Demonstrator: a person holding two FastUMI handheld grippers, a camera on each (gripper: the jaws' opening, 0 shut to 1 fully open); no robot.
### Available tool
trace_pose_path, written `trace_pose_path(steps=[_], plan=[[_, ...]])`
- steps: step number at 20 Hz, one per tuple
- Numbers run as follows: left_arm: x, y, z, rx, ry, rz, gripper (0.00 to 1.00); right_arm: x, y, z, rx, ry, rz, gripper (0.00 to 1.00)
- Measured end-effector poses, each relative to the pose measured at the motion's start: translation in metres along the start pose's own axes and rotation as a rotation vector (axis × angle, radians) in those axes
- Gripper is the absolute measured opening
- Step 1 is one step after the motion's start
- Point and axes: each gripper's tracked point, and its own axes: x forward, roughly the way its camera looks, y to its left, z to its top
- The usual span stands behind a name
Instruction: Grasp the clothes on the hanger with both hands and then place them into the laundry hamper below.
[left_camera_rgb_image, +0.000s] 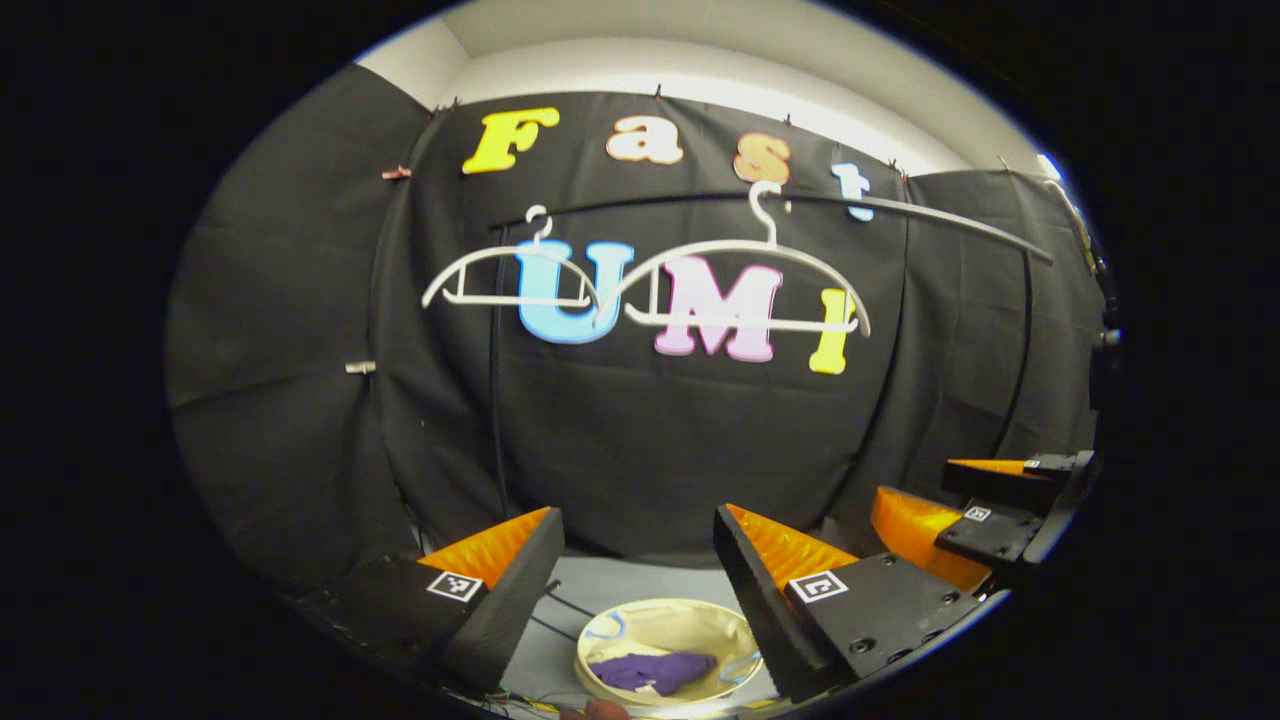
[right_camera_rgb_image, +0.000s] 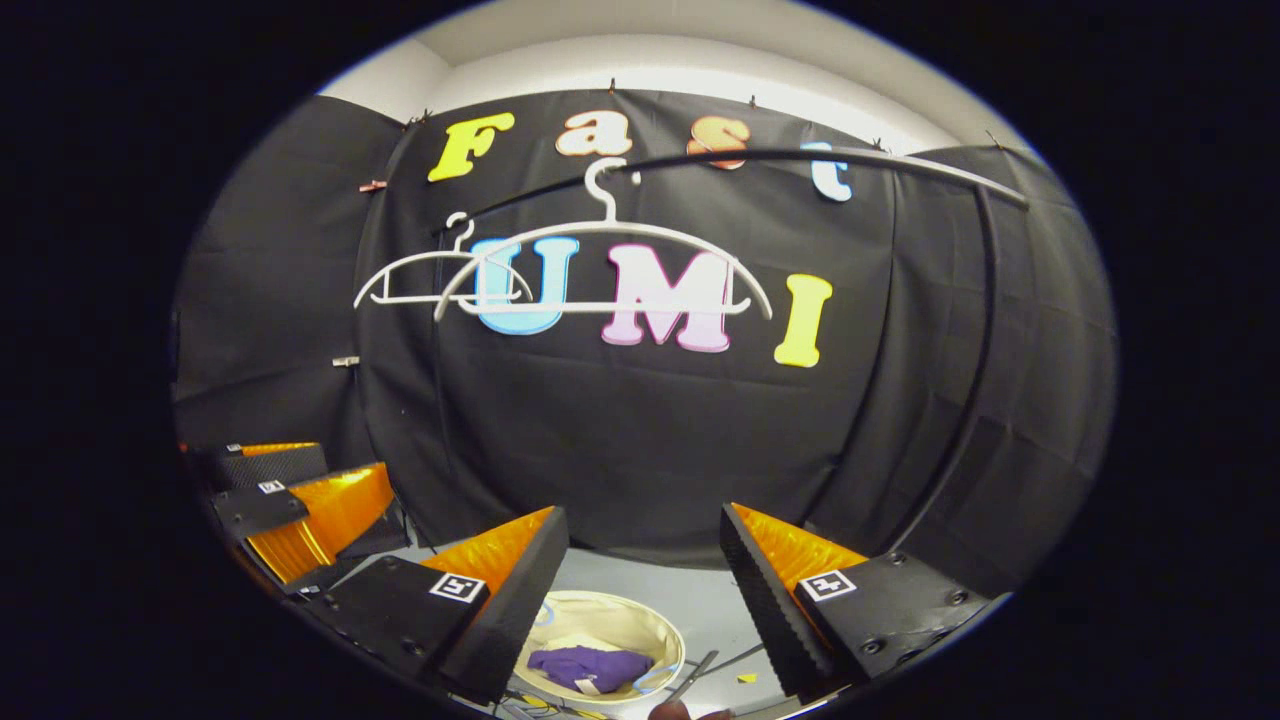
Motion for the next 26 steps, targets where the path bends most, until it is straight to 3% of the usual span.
trace_pose_path(steps=[5,14,26], plan=[[-0.03,0.0,0.056,0.003,-0.131,-0.002,0.95,-0.035,-0.004,0.05,0.046,-0.097,-0.032,0.98],[-0.07,0.024,0.1,0.05,-0.194,0.04,0.95,-0.06,-0.012,0.112,0.082,-0.192,-0.054,0.99],[-0.106,0.031,0.092,0.063,-0.193,0.004,0.95,-0.088,0.008,0.124,0.088,-0.237,-0.036,0.99]])
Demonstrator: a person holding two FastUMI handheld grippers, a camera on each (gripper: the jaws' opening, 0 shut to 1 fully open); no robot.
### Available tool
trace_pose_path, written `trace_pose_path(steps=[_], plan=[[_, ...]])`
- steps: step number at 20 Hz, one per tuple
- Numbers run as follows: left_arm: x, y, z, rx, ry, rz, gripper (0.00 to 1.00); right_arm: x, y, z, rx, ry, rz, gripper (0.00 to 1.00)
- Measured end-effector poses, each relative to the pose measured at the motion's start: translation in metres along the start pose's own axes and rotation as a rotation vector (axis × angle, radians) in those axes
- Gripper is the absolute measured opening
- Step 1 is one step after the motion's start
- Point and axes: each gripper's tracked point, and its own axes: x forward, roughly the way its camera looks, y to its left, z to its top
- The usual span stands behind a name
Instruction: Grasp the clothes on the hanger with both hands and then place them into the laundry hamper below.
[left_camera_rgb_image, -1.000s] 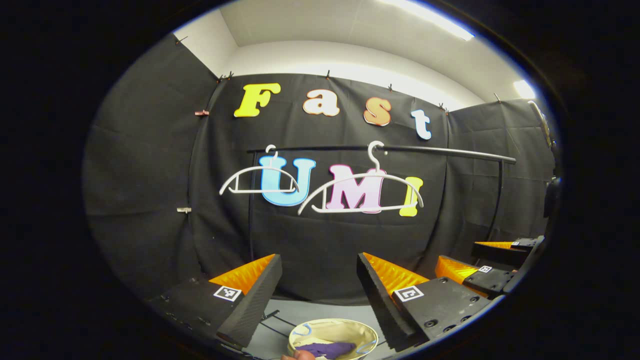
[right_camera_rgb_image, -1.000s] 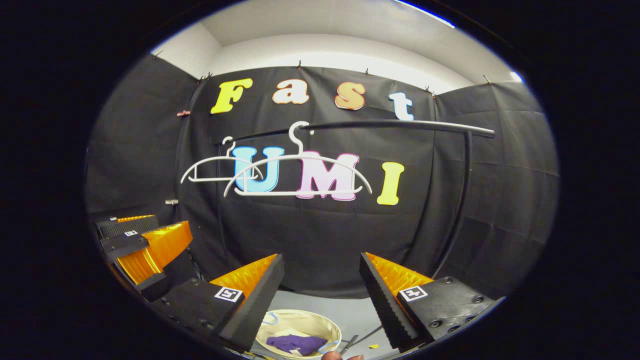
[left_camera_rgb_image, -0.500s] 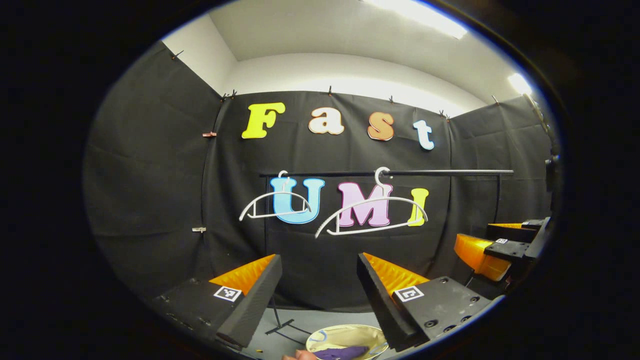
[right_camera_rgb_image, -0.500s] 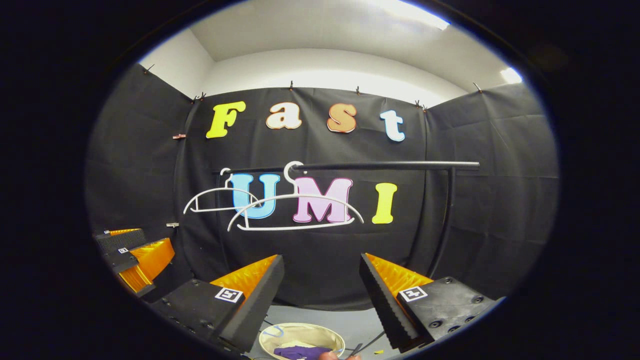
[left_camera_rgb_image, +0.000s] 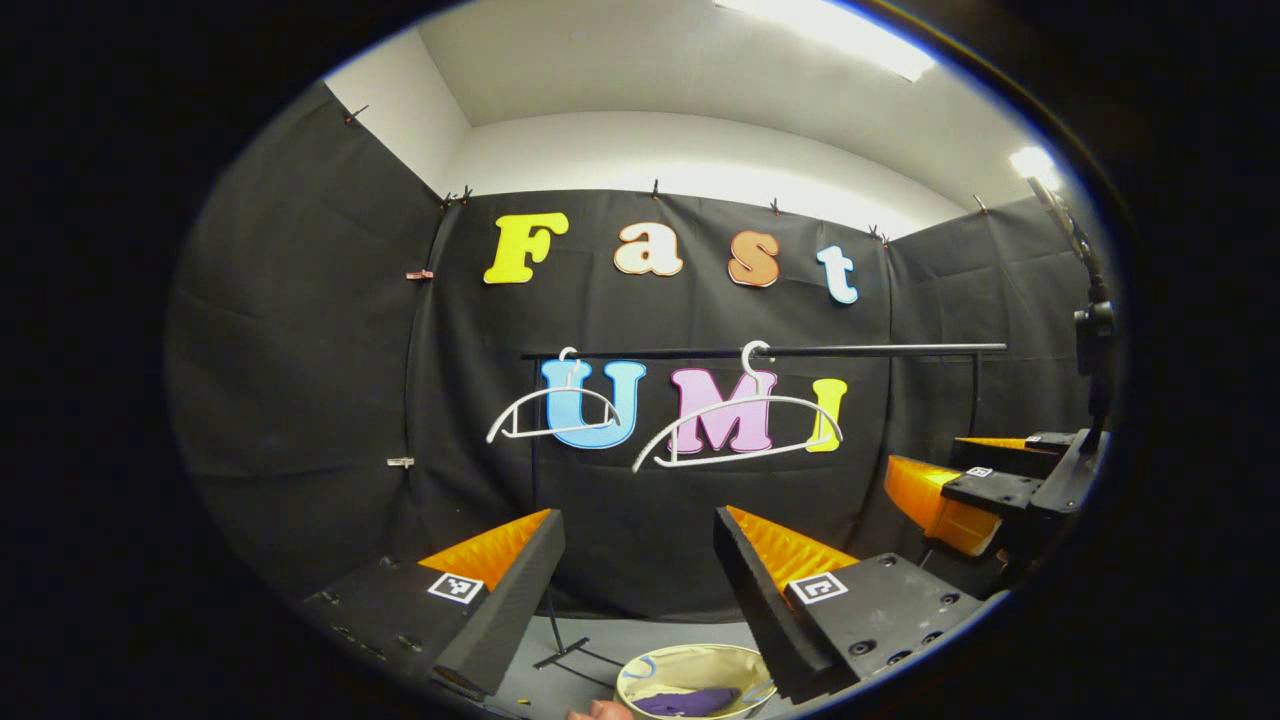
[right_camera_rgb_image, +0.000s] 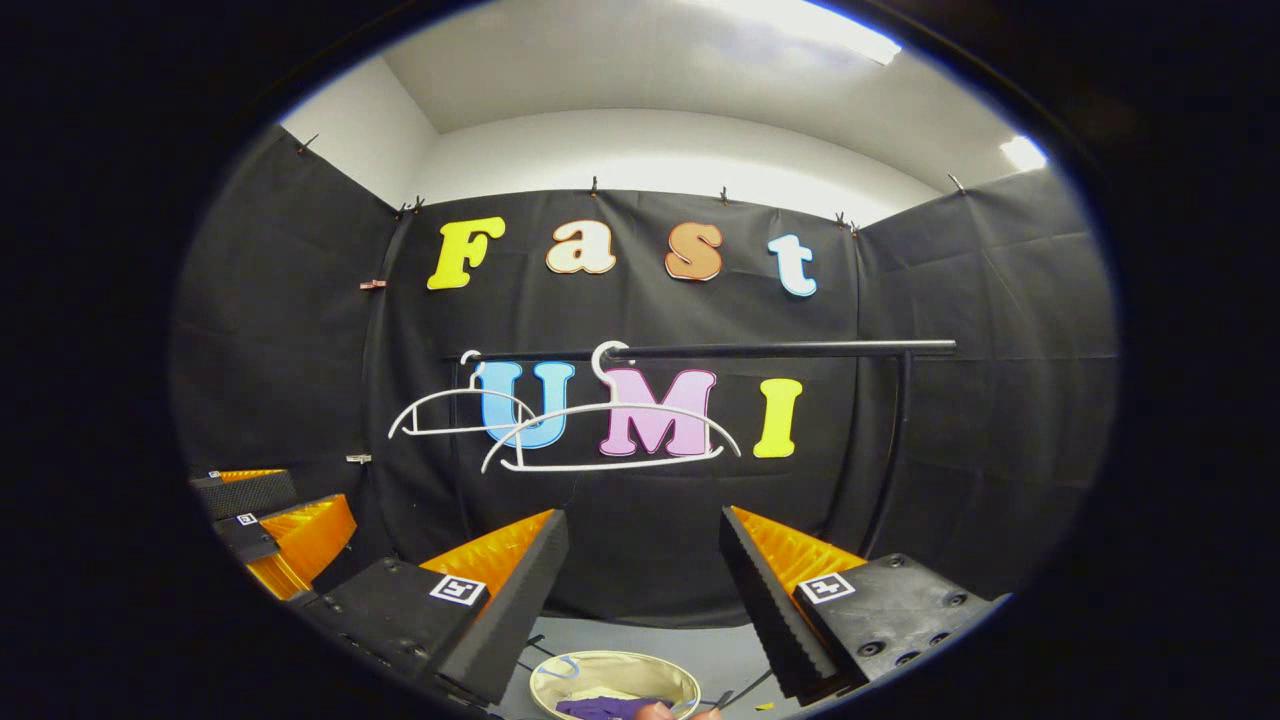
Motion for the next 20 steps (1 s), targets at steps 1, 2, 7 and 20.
trace_pose_path(steps=[1,2,7,20], plan=[[-0.002,-0.001,-0.002,0.008,0.007,-0.004,0.95,-0.002,-0.001,0.002,0.001,-0.005,-0.003,0.97],[-0.004,0.001,-0.002,0.015,0.006,-0.003,0.95,-0.003,-0.003,0.005,-0.002,-0.016,-0.006,0.99],[-0.01,-0.004,-0.003,0.002,0.017,-0.013,0.92,-0.006,-0.007,0.017,-0.032,-0.051,-0.009,0.97],[-0.024,-0.01,0.003,-0.005,0.013,-0.027,0.95,-0.021,-0.001,0.016,-0.011,-0.044,0.006,0.97]])
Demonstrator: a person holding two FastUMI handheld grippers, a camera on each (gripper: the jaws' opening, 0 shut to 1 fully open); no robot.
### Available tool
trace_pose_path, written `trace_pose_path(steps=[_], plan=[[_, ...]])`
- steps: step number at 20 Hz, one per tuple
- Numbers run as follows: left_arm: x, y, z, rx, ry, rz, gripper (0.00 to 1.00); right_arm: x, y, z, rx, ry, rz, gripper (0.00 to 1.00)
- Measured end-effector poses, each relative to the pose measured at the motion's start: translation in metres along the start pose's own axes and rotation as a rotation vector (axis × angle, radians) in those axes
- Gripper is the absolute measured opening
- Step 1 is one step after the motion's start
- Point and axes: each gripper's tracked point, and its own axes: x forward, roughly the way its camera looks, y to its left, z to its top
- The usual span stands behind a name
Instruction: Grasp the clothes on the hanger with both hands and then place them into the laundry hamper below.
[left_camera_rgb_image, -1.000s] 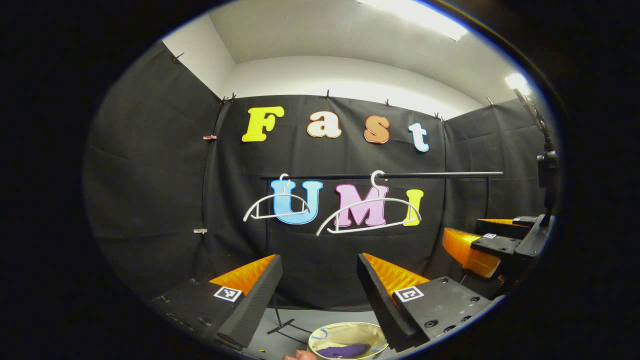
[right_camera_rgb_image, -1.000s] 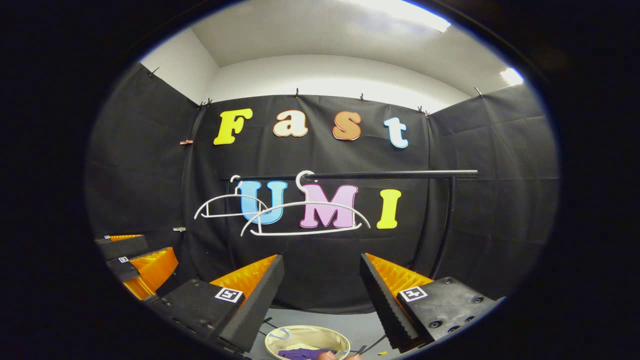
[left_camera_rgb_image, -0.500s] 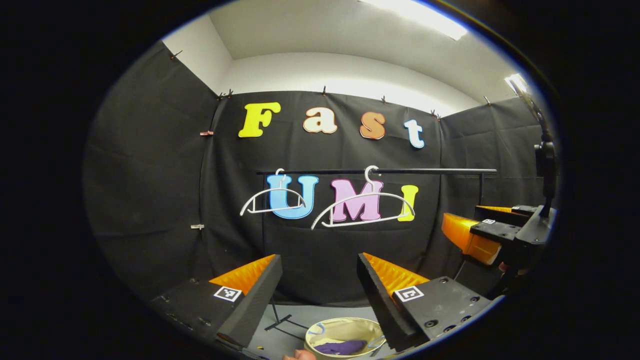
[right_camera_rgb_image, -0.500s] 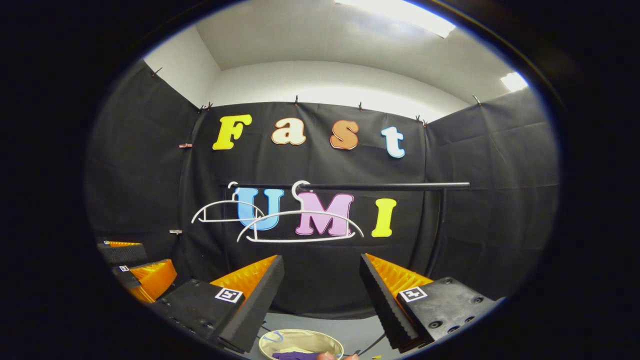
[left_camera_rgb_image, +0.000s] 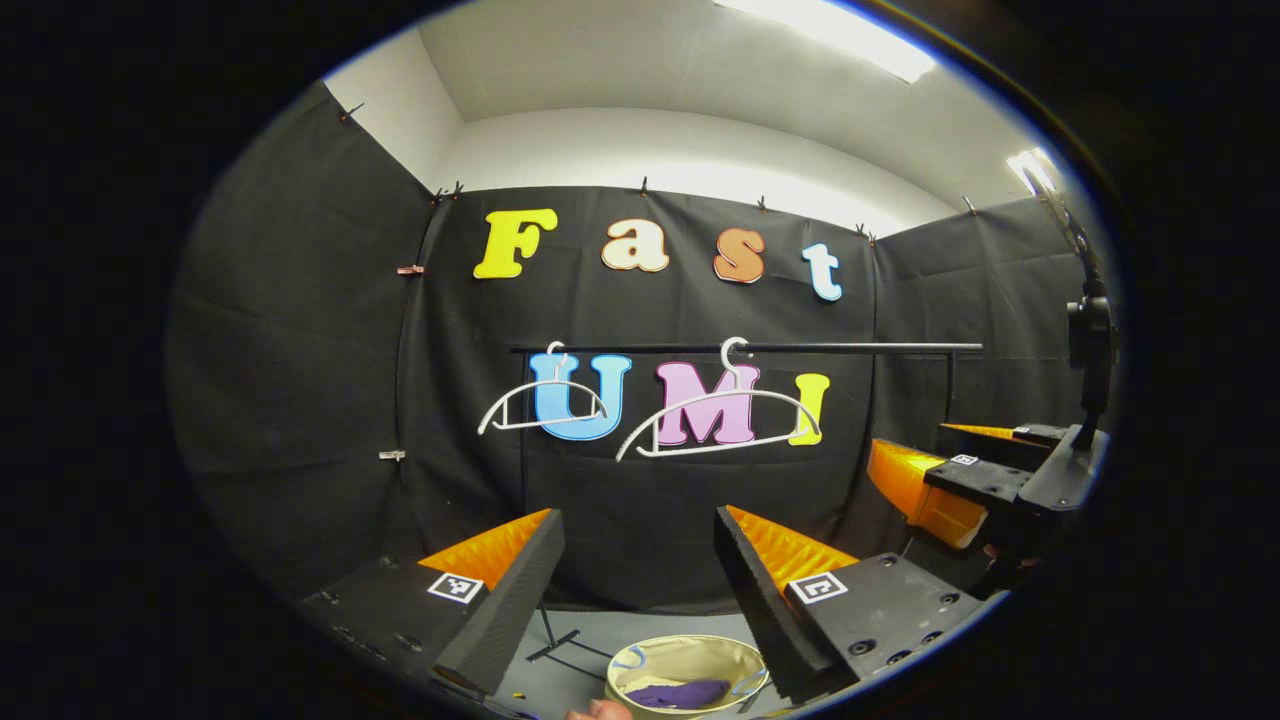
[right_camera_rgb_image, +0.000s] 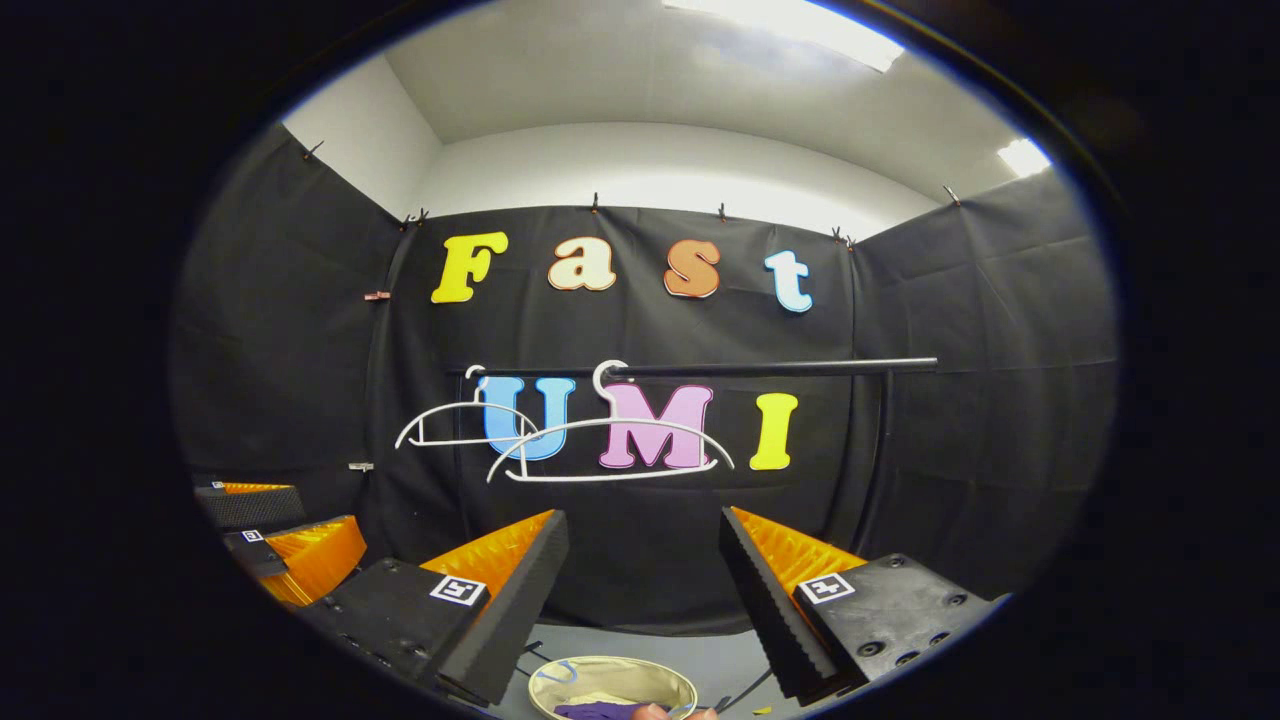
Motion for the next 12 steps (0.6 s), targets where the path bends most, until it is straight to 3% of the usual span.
trace_pose_path(steps=[12], plan=[[0.004,-0.003,0.001,0.013,0.001,0.003,0.95,0.003,-0.002,-0.009,0.015,0.018,0.0,0.97]])
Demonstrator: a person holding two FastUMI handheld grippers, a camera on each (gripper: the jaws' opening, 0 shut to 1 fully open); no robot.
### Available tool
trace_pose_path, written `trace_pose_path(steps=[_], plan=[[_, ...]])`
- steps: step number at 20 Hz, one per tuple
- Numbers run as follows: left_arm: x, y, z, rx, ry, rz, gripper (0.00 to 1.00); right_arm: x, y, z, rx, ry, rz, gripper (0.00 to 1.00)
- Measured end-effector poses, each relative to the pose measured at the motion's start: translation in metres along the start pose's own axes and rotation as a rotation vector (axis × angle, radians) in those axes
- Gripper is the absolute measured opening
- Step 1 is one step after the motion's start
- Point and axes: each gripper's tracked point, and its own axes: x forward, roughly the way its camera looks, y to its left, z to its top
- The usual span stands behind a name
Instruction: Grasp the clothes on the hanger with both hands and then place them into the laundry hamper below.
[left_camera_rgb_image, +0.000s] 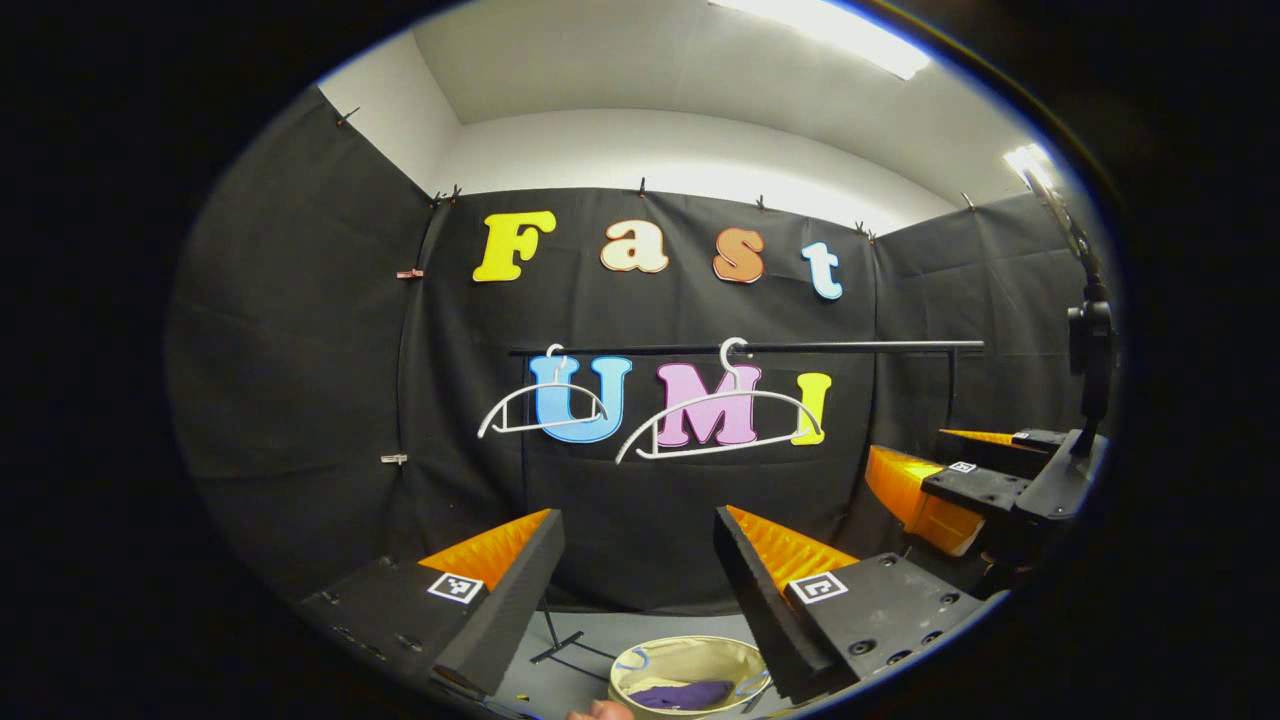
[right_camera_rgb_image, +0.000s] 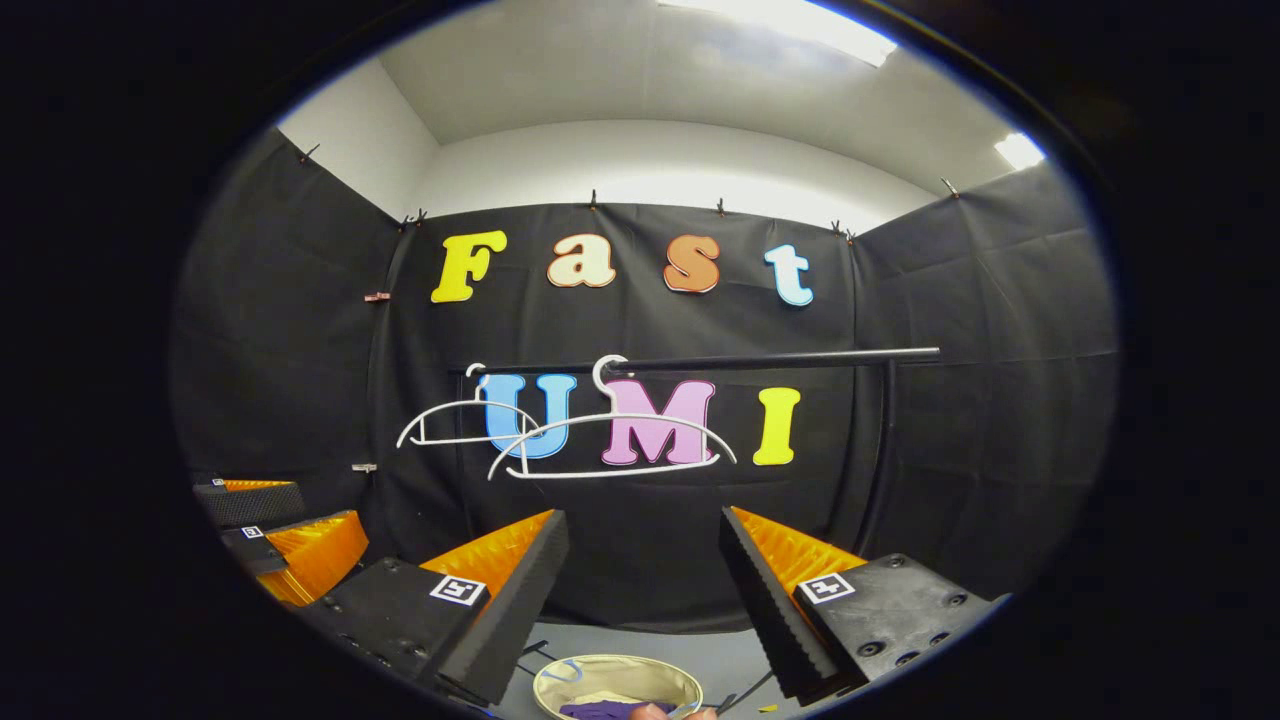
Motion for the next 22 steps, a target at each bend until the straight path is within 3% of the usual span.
trace_pose_path(steps=[22], plan=[[-0.002,0.002,0.006,0.003,-0.019,0.01,0.95,-0.002,0.014,0.021,-0.015,-0.078,0.032,0.98]])
